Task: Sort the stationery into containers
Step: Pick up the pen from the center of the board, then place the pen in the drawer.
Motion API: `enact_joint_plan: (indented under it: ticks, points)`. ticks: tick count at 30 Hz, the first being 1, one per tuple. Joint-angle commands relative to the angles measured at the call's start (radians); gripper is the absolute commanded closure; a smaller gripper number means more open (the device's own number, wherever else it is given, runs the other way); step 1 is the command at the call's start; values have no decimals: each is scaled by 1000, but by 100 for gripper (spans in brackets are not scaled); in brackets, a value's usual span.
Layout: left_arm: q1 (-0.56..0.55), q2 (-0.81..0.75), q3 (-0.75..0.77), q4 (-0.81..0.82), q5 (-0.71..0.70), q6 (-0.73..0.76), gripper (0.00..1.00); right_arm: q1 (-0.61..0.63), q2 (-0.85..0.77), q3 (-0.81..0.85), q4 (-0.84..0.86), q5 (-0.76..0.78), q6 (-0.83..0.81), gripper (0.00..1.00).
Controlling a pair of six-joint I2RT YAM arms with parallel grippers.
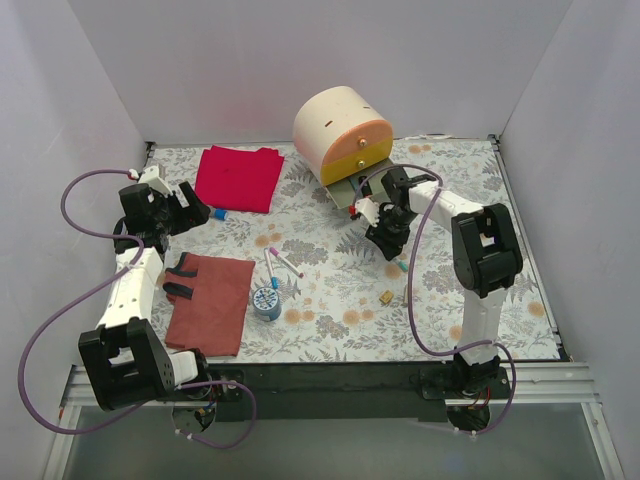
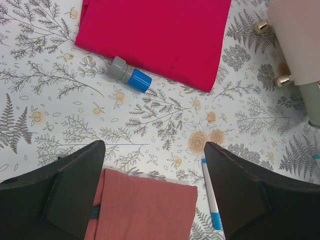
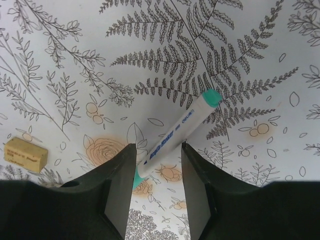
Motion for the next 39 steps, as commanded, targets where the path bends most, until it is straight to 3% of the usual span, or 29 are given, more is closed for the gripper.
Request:
enact_joint_plan:
  ticks: [1,4,7,8,12,18,23,30,39]
  points:
    - [4,-3,15,4,-1,6,19,18,18,-78,84,25,97,52]
    - [7,-1,17,4,2,3,19,44,21,-121,138,71,123,58]
    - [6,2,20,4,2,1,19,71,34,-155,178,111,147,72]
    - [4,2,21,4,4,-1,19,78,33,-160,181,124,150,83]
    - [8,2,37,4,1,2,19,90,-43,-123,155,135,156,97]
    - [15,10,89,-6,10,1,19,90,-214,64,72,115,52,99]
    - [15,30,142,-42,4,36,19,96,-252,202,44,152,-86,99]
    - [17,73,216,-95,28,50,19,96,-171,302,99,181,-212,97]
    - [17,136,317,-216,-51,226,20,75,-24,418,208,142,-278,96]
